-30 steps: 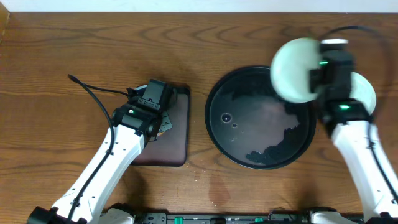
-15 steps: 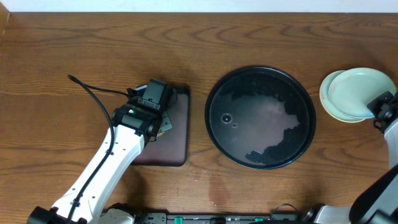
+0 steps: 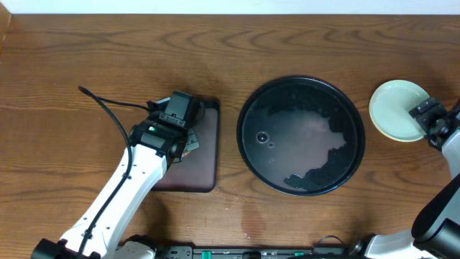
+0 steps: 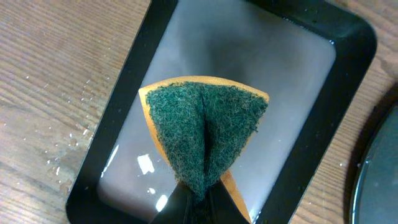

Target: Clean dirty plates on tray and stack at the side

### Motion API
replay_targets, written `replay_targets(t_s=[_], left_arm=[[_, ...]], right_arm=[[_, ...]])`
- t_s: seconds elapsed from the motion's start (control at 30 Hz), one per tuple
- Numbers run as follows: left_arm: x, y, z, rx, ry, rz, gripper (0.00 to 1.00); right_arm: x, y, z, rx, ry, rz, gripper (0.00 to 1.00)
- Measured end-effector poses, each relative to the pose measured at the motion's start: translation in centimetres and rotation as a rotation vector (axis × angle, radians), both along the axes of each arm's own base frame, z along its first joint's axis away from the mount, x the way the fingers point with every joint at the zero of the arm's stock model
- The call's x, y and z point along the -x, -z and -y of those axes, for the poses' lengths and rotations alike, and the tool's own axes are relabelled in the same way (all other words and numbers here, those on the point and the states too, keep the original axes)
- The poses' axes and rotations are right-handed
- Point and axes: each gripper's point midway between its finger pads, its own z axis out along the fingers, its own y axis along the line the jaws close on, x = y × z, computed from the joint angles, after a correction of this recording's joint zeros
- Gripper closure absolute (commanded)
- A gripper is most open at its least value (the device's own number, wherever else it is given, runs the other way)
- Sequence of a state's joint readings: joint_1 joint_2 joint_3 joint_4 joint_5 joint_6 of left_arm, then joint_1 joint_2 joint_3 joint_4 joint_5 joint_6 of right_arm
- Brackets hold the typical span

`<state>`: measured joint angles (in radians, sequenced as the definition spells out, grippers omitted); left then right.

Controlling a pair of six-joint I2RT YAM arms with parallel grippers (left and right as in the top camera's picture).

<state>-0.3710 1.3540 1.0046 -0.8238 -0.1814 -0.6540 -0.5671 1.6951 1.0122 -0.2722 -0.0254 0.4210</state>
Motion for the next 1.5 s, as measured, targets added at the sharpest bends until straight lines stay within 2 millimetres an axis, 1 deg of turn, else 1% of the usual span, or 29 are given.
replay_targets(t_s=[0.07, 0.13, 0.2, 0.27, 0.4, 0.5, 0.57, 0.6, 0.63, 0.67, 0.73, 0.87, 0.97, 1.0, 1.03, 1.1, 1.13, 1.17, 1.2, 1.23, 1.33, 1.43, 1.5], left_arm=[[-0.3, -0.1, 0.1, 0.005, 0.0, 0.013, 0.92], [-1.1, -0.3, 0.4, 0.015, 0.004, 0.047, 0.92], [-1.9, -0.2, 0.6, 0.022, 0.013, 0.075, 0.93], [-2.5, 0.4, 0.8, 0.02, 0.019, 0.081, 0.92], [-3.2, 3.2, 0.2, -0.01, 0.018, 0.023, 0.92], [-3.3, 5.8, -0.7, -0.036, -0.001, -0.049, 0.92], [-3.1, 7.1, -1.3, -0.051, -0.013, -0.093, 0.78], [-2.9, 7.7, -1.7, -0.058, -0.018, -0.114, 0.68], [-2.8, 8.1, -1.9, -0.062, -0.023, -0.129, 0.6], [-2.6, 8.4, -2.1, -0.067, -0.022, -0.14, 0.45], [-2.6, 8.5, -2.3, -0.068, -0.026, -0.14, 0.41], [-2.7, 8.1, -2.2, -0.061, -0.024, -0.126, 0.39], [-2.9, 7.1, -1.8, -0.033, -0.02, -0.096, 0.39], [-3.1, 6.4, -1.6, -0.019, -0.018, -0.076, 0.39], [-3.2, 5.6, -1.4, -0.001, -0.014, -0.049, 0.39], [-3.4, 3.6, -1.0, 0.034, -0.008, 0.009, 0.39], [-3.4, 1.8, -0.8, 0.062, -0.002, 0.06, 0.39], [-3.3, 0.4, -0.6, 0.084, 0.003, 0.1, 0.39], [-3.2, -0.6, -0.5, 0.099, 0.007, 0.128, 0.39], [-2.9, -1.8, -0.4, 0.116, 0.012, 0.16, 0.39], [-1.4, -5.6, -0.6, 0.156, 0.021, 0.261, 0.39], [0.5, -8.3, -1.0, 0.18, 0.028, 0.327, 0.39], [2.0, -9.2, -1.4, 0.188, 0.03, 0.342, 0.39]], right_arm=[[-0.8, -0.1, -1.2, -0.052, -0.046, 0.037, 0.01], [-1.6, -0.4, -2.5, -0.103, -0.105, 0.077, 0.01], [-2.5, -0.6, -4.3, -0.149, -0.178, 0.108, 0.01], [-3.3, -0.7, -6.8, -0.191, -0.263, 0.122, 0.01], [-4.1, -0.6, -11.7, -0.233, -0.427, 0.106, 0.07], [-4.5, -0.5, -15.0, -0.234, -0.546, 0.094, 0.07], [-4.7, -0.6, -16.8, -0.232, -0.608, 0.091, 0.04], [-4.9, -0.6, -17.7, -0.231, -0.638, 0.09, 0.02], [-4.9, -0.6, -18.3, -0.23, -0.657, 0.09, 0.01], [-5.0, -0.6, -19.2, -0.229, -0.683, 0.088, 0.01], [-5.1, -0.7, -20.6, -0.227, -0.725, 0.087, 0.01], [-5.1, -0.7, -22.7, -0.225, -0.783, 0.083, 0.01], [-5.1, -1.6, -24.1, -0.216, -0.82, 0.098, 0.01], [-5.1, -2.5, -24.7, -0.206, -0.837, 0.114, 0.01], [-5.0, -2.9, -24.7, -0.201, -0.841, 0.122, 0.01], [-4.8, -4.6, -25.4, -0.181, -0.863, 0.154, 0.01], [-4.5, -6.3, -25.9, -0.158, -0.884, 0.187, 0.01], [-4.0, -7.8, -26.5, -0.138, -0.91, 0.208, 0.01], [-3.6, -8.5, -26.8, -0.129, -0.923, 0.218, 0.01], [-3.0, -9.7, -27.3, -0.113, -0.947, 0.235, 0.01], [-0.8, -12.6, -28.8, -0.073, -1.003, 0.269, 0.01], [1.5, -14.1, -29.9, -0.054, -1.039, 0.266, 0.01], [3.4, -14.2, -30.7, -0.056, -1.066, 0.232, 0.01]])
